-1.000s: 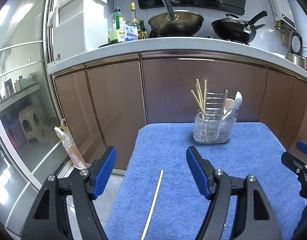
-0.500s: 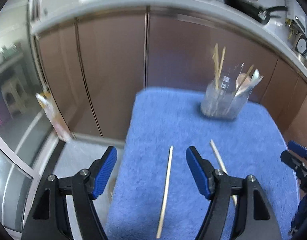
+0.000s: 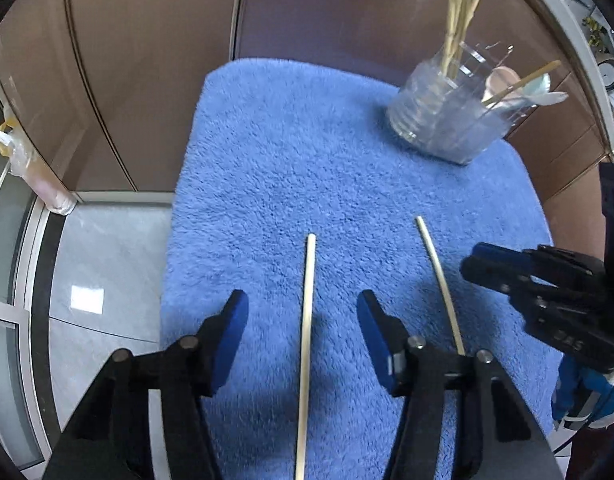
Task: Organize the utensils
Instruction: 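Lower left gripper onto a chopstick while right gripper grasps the other chopstick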
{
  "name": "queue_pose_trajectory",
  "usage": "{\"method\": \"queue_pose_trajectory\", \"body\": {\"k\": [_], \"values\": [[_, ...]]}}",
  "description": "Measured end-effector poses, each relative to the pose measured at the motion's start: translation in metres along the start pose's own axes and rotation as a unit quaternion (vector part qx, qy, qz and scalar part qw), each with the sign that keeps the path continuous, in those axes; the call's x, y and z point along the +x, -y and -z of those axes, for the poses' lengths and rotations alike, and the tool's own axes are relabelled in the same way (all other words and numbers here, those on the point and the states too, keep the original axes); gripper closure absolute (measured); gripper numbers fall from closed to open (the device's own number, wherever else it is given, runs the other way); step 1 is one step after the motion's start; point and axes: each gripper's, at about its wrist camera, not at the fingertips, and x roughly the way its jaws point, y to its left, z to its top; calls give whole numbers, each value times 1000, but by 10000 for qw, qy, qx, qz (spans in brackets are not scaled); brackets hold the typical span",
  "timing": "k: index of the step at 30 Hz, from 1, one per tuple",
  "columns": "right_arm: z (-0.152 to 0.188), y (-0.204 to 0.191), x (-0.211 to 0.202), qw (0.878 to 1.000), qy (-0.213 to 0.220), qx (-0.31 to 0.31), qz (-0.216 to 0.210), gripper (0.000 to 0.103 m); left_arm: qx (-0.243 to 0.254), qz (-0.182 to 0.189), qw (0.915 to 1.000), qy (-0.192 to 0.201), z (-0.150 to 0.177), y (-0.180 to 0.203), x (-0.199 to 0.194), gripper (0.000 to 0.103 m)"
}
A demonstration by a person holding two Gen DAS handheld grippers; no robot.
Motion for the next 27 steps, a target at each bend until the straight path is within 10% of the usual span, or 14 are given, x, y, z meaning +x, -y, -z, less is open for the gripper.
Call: {"method": "queue_pose_trajectory", "body": {"k": [27], "values": [[-27,-29,73,9899,-842,-761,845,93,521,-847,9934,-565,-21,28,44,98]]}}
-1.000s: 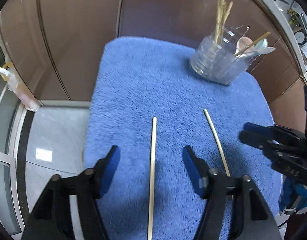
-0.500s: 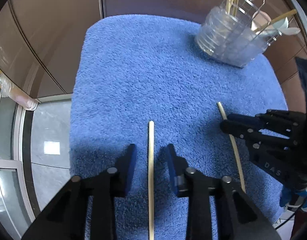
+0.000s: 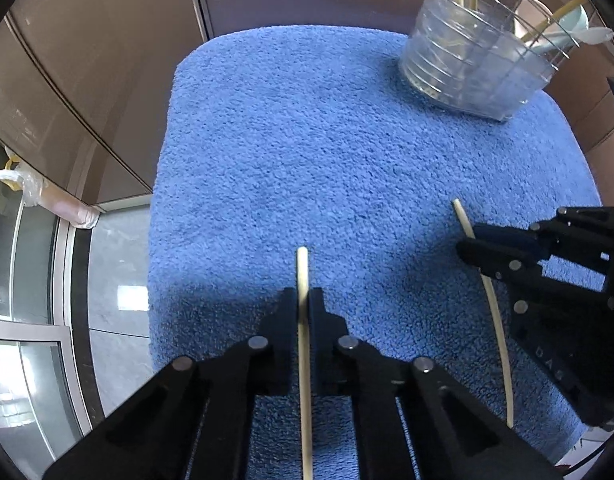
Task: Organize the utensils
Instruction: 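Lower left gripper onto a chopstick while right gripper grasps the other chopstick, then lift both held chopsticks and carry them over the utensil holder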
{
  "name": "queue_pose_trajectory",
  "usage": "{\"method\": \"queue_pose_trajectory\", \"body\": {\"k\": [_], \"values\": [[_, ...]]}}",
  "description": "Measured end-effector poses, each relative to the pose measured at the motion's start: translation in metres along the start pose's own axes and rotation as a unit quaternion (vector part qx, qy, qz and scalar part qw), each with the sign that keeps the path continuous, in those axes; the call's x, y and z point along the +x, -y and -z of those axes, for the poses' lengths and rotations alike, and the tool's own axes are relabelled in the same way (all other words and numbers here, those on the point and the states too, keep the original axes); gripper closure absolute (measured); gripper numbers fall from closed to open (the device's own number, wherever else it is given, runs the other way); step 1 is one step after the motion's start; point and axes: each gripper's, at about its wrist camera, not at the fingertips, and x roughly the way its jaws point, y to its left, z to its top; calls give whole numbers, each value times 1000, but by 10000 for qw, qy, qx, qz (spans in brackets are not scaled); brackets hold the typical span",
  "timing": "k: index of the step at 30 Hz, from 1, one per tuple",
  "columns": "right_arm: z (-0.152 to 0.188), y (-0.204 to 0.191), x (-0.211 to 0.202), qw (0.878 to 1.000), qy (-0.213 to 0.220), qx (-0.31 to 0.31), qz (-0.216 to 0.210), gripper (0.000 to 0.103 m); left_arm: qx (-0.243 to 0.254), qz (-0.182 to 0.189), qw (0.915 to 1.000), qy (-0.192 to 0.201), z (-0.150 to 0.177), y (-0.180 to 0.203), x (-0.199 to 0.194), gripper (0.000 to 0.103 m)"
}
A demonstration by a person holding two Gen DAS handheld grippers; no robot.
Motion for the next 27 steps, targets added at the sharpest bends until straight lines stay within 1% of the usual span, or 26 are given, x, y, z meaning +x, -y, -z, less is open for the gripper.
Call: {"method": "queue_pose_trajectory", "body": {"k": [6,10,15,17,19,23,27], "values": [[0,1,0,10000,7,34,-22,96,-166,85,9998,55,2,-5,-6,98],[4,8,-5,9997,42,158,-156,98,-252,83,9995,185,4,-11,-15,98],[18,17,-19,9987,230,262,-369,98,-365,76,9987,358,8,-12,-31,98],[24,19,-28,9977,386,298,-461,98,-411,101,9979,499,11,-13,-40,98],[31,21,-39,9964,560,339,-538,98,-469,174,9960,737,15,-11,-55,98],[51,24,-64,9912,1026,390,-742,98,-477,102,9923,1143,28,-5,-79,98],[79,25,-92,9799,1637,445,-1053,98,-418,14,9859,1620,42,7,-105,98]]}}
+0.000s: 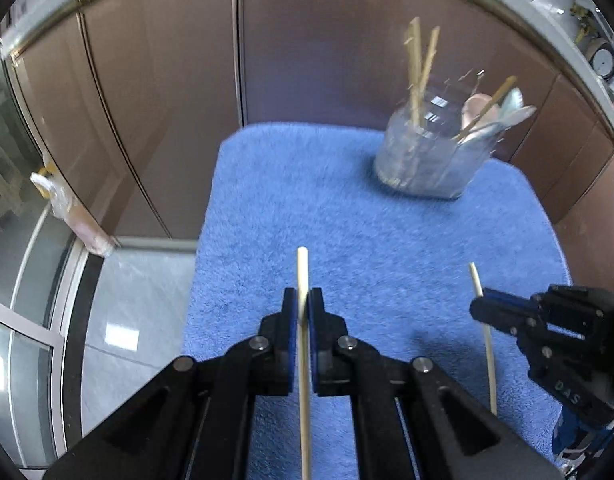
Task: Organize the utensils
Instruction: 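Lift both held chopsticks and carry them over the utensil holder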
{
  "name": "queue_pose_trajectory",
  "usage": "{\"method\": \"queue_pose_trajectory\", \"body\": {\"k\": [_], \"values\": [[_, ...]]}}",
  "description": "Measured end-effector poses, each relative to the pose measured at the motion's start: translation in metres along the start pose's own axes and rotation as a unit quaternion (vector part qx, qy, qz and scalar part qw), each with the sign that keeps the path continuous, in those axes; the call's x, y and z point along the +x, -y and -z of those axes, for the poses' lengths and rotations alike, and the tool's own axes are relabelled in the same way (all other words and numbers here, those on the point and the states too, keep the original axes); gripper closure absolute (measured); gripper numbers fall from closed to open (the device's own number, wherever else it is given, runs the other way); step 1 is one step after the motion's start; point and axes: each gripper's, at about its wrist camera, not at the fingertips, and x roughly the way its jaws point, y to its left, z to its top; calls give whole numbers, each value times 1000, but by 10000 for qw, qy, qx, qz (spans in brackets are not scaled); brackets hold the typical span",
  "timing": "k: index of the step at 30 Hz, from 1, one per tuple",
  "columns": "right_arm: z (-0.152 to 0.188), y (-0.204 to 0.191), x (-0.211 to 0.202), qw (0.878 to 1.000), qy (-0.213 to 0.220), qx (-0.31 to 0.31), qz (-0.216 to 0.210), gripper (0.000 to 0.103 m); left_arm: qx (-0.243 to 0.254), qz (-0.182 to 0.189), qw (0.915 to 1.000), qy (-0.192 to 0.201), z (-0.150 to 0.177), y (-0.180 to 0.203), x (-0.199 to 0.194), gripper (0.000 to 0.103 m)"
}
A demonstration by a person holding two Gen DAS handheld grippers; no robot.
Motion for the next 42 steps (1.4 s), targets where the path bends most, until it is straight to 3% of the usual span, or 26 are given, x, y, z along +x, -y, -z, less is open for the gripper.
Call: {"method": "queue_pose_trajectory", "body": {"k": [10,22,31,42], "values": [[38,-5,-82,9939,1098,72,-93,98,109,-233,9945,1012,18,31,-66,98],[66,-9,-144,9829,1835,47,156,98,462,-538,9797,1876,43,64,-124,98],[68,-18,-170,9747,2209,-45,348,98,560,-582,9713,2236,48,79,-143,98],[60,-14,-177,9669,2515,-60,430,98,626,-490,9703,2285,38,93,-135,98]]}}
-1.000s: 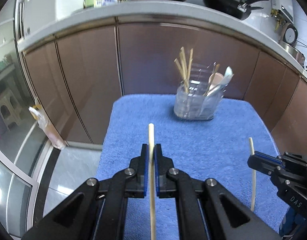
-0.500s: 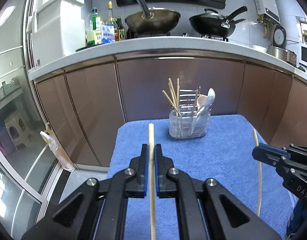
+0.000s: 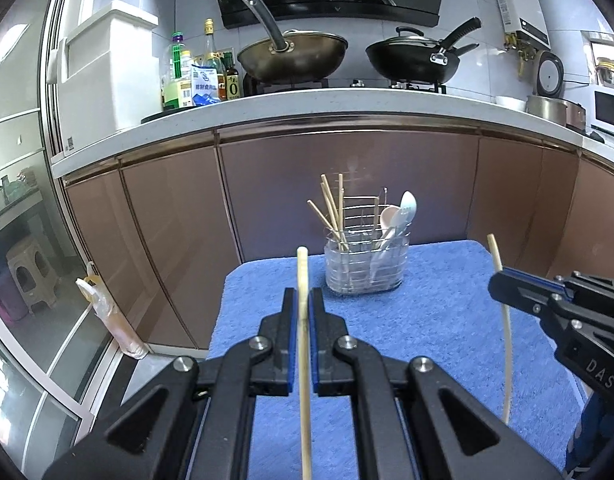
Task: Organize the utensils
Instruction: 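Lift both held chopsticks and carry them over the utensil holder, then lower chopsticks into holder and open left gripper while right gripper releases its chopstick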
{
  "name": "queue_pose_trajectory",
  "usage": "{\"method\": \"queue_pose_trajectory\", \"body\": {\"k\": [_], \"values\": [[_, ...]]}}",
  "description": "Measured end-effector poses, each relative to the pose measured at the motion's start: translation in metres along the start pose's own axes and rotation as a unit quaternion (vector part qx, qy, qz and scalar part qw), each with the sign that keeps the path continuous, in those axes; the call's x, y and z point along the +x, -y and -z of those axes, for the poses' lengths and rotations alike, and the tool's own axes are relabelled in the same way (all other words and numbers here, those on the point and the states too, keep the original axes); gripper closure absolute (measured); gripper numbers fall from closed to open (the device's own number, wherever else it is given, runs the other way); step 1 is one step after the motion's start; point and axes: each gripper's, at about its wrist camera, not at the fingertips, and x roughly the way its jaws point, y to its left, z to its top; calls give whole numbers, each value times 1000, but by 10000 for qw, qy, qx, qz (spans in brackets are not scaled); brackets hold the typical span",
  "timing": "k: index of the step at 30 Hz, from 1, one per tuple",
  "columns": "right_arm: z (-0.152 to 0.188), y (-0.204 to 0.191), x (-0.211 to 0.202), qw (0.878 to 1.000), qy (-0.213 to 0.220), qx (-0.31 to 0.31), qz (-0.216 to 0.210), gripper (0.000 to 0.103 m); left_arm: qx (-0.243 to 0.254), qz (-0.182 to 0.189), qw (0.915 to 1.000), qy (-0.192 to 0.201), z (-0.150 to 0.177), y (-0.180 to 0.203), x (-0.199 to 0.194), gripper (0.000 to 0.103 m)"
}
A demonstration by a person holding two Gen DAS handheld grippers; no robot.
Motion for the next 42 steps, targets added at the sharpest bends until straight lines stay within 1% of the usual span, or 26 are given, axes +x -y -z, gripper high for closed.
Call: {"method": "queue_pose_trajectory", "body": {"k": [11,15,18,21,23,26,28,31,35,40,42], "values": [[-28,13,20,9997,224,-24,-58,98,-8,150,9998,-150,-12,12,38,98],[-46,20,29,9993,356,-38,-88,98,-179,243,9994,-157,-23,5,52,98],[-62,27,36,9988,484,-55,-99,98,-469,400,9981,4,-42,-9,58,98],[-85,35,43,9975,696,-80,-109,98,-849,573,9942,313,-70,-26,61,98],[-102,39,49,9963,844,-73,-141,98,-1136,770,9889,562,-91,-37,65,98],[-129,42,60,9933,1136,-102,-187,98,-1388,957,9824,810,-117,-44,76,98],[-148,46,71,9902,1372,-107,-217,98,-1547,1028,9782,927,-133,-46,89,98],[-166,51,84,9859,1664,-95,-168,98,-1783,1067,9712,1164,-152,-48,109,98],[-177,67,110,9816,1912,-10,-19,98,-1907,1072,9664,1352,-165,-42,141,98],[-172,90,145,9798,1993,74,147,98,-1965,1032,9651,1391,-165,-30,186,98],[-167,97,156,9795,2002,95,204,98,-1987,953,9651,1417,-161,-26,200,98]]}}
